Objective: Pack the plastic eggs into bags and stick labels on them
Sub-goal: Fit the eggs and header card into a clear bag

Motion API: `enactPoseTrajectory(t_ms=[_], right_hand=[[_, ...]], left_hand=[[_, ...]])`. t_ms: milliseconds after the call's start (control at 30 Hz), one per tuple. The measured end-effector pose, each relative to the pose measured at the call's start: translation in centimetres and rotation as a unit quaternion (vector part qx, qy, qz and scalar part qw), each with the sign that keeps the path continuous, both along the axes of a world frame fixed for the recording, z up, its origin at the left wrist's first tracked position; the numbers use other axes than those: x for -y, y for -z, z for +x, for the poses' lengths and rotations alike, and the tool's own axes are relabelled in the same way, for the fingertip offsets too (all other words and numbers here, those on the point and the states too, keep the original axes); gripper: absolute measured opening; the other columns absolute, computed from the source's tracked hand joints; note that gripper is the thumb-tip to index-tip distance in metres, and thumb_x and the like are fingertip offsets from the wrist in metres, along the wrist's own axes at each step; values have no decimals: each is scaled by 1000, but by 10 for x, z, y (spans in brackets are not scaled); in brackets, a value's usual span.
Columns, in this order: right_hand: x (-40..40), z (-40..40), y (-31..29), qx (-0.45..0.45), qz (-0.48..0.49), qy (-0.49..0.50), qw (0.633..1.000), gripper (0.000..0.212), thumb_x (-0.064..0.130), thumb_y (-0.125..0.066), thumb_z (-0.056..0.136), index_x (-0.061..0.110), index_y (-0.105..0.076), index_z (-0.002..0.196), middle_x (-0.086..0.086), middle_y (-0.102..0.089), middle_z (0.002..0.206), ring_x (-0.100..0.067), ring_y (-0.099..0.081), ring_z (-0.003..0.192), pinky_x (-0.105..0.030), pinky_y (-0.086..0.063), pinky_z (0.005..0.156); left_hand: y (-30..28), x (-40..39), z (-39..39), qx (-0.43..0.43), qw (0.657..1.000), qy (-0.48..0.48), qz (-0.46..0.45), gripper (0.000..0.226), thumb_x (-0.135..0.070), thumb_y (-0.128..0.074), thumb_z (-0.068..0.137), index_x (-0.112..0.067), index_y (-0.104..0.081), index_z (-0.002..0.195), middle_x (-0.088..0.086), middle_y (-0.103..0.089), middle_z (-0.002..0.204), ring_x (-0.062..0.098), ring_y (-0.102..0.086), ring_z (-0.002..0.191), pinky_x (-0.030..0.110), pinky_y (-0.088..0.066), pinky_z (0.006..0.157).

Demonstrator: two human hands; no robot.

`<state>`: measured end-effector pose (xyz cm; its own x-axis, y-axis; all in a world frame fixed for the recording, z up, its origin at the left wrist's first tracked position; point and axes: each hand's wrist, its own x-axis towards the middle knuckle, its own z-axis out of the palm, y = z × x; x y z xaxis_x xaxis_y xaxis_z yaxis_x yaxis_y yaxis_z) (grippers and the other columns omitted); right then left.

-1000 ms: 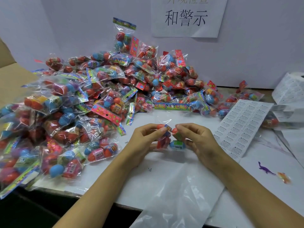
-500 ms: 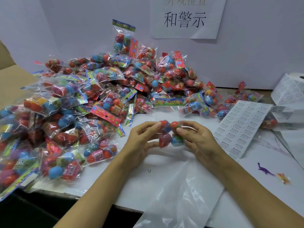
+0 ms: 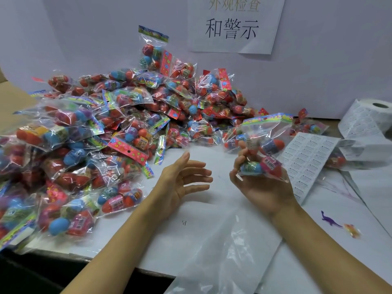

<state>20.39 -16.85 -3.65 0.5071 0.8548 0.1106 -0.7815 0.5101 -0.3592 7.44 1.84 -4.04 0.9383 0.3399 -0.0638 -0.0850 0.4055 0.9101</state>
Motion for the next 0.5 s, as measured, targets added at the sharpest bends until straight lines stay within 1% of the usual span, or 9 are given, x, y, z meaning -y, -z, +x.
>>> enactPoseTrajectory(t_ms=[100, 133, 167, 200, 233, 267, 333, 400, 500], right_hand=[[-4, 1, 0, 25, -75, 27, 996, 58, 14, -88, 51, 5, -73, 106, -8, -70, 102, -20, -67, 89, -36, -59, 81], [-6, 0, 0, 41, -119, 41, 991, 52, 12, -92, 46, 4, -77, 96, -10, -71, 99, -20, -65, 84, -34, -60, 78], [-9, -2, 0, 62, -165, 58, 983, 43, 12, -92, 50, 6, -79, 91, -11, -71, 97, -20, -64, 78, -32, -60, 75], [-12, -3, 1, 91, -206, 80, 971, 33, 12, -86, 60, 7, -79, 92, -13, -70, 97, -19, -65, 74, -30, -61, 72], [-15, -5, 3, 126, -239, 102, 957, 31, 10, -78, 69, 8, -77, 100, -13, -71, 98, -20, -68, 74, -28, -60, 69], [-17, -6, 4, 156, -264, 118, 944, 36, 8, -73, 73, 7, -72, 109, -13, -72, 99, -20, -71, 77, -27, -60, 68], [-19, -10, 6, 185, -294, 133, 928, 49, 6, -73, 70, 4, -66, 119, -11, -73, 96, -22, -73, 81, -29, -61, 68], [-19, -13, 6, 206, -305, 130, 921, 54, 6, -76, 67, 5, -65, 120, -9, -73, 96, -23, -74, 84, -32, -63, 72], [-20, -16, 5, 226, -302, 119, 918, 57, 2, -80, 67, 5, -63, 121, -10, -74, 97, -24, -74, 85, -34, -62, 69]], left_hand=[[1, -1, 1, 0, 1000, -4, -2, 63, -57, -67, 81, -1, -72, 108, 27, -73, 109, 40, -73, 102, 43, -62, 79], [2, -1, 2, -2, 1000, -5, 0, 61, -55, -67, 82, -1, -71, 110, 25, -73, 108, 39, -73, 101, 43, -62, 78], [2, -1, 2, -1, 1000, -6, 4, 60, -53, -69, 81, -1, -70, 112, 24, -74, 107, 38, -74, 99, 42, -62, 76], [2, 0, 3, 3, 1000, -8, 7, 61, -52, -72, 78, -3, -69, 114, 21, -74, 106, 36, -74, 97, 42, -62, 76], [2, 0, 3, 9, 1000, -11, 8, 61, -51, -75, 75, -4, -68, 115, 19, -75, 104, 34, -74, 94, 42, -62, 75], [3, 0, 3, 14, 1000, -13, 8, 59, -48, -77, 73, -6, -68, 114, 16, -74, 101, 31, -74, 91, 43, -62, 75], [3, 1, 2, 16, 999, -25, 15, 48, -40, -81, 77, -9, -70, 112, 14, -73, 98, 28, -73, 87, 43, -63, 74], [3, 1, 2, 7, 999, -43, 33, 39, -31, -85, 82, -8, -71, 110, 14, -74, 97, 27, -74, 85, 43, -63, 72], [3, 2, 2, -2, 997, -53, 47, 35, -32, -80, 78, -9, -73, 104, 9, -76, 96, 23, -74, 81, 42, -64, 70]])
